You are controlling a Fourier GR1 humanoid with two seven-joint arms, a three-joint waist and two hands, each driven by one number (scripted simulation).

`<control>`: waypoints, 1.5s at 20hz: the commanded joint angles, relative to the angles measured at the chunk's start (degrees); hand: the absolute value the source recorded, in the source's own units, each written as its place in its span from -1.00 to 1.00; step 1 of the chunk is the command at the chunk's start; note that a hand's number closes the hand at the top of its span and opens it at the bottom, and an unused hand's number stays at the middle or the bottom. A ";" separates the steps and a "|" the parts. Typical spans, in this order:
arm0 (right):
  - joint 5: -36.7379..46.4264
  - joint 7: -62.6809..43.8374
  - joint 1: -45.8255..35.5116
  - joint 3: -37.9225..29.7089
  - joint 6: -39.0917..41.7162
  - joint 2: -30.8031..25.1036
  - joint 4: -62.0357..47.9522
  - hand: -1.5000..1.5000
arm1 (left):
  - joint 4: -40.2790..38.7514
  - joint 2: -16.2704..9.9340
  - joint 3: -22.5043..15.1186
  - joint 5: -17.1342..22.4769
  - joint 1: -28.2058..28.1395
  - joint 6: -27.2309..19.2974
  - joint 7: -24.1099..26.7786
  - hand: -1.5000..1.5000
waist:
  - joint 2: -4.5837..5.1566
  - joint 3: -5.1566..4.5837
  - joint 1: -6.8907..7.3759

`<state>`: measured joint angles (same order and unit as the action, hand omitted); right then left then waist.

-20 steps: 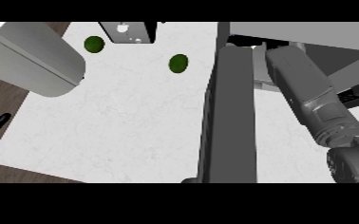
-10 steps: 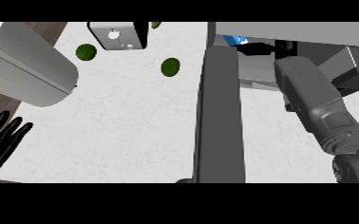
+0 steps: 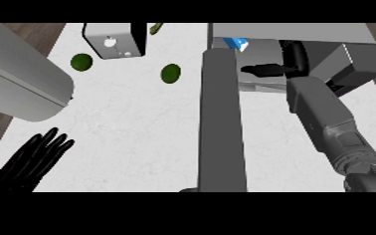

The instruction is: Pick up the milk, place it into the microwave and close the microwave

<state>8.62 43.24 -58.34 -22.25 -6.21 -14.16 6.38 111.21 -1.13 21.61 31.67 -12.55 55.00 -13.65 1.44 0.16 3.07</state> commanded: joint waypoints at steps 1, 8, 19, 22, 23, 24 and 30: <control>-2.22 1.43 1.78 -1.46 6.45 3.30 0.29 -1.00 | -2.29 -0.70 -3.08 -1.65 0.17 4.33 -0.39 -1.00 | -0.63 -0.07 -1.23; -3.96 7.56 11.11 -1.40 14.30 7.22 2.07 -1.00 | -4.07 1.11 -9.06 -14.71 2.08 1.82 7.25 -1.00 | -1.28 -0.16 -2.65; -1.39 10.00 28.17 4.85 10.27 13.50 10.46 -1.00 | -12.47 1.13 -17.77 -29.50 8.70 -6.81 16.38 1.00 | -2.45 -0.38 -5.90; -1.97 9.78 33.49 5.29 14.24 9.09 14.82 -1.00 | -16.67 1.13 -16.25 -33.39 9.65 -6.96 20.39 1.00 | -2.45 -0.45 -6.36; -1.92 13.15 36.98 5.42 14.65 9.82 15.00 -1.00 | -16.27 1.13 -21.14 -34.71 10.62 -10.89 19.42 1.00 | -2.47 -0.44 -7.04; -1.56 13.30 39.01 6.07 12.91 10.94 16.75 -1.00 | -16.68 1.13 -17.69 -35.14 10.62 -9.16 19.48 1.00 | -2.69 -0.51 -7.38; -3.66 15.35 52.43 6.94 18.90 8.05 27.51 -1.00 | -23.35 1.13 -23.44 -43.05 16.06 -11.55 23.59 1.00 | -2.16 -0.50 -7.18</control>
<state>5.56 55.23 -13.94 -16.33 9.82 -5.88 27.93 91.79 -0.10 0.44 -7.05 0.57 45.09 7.32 -0.89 -0.32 -3.95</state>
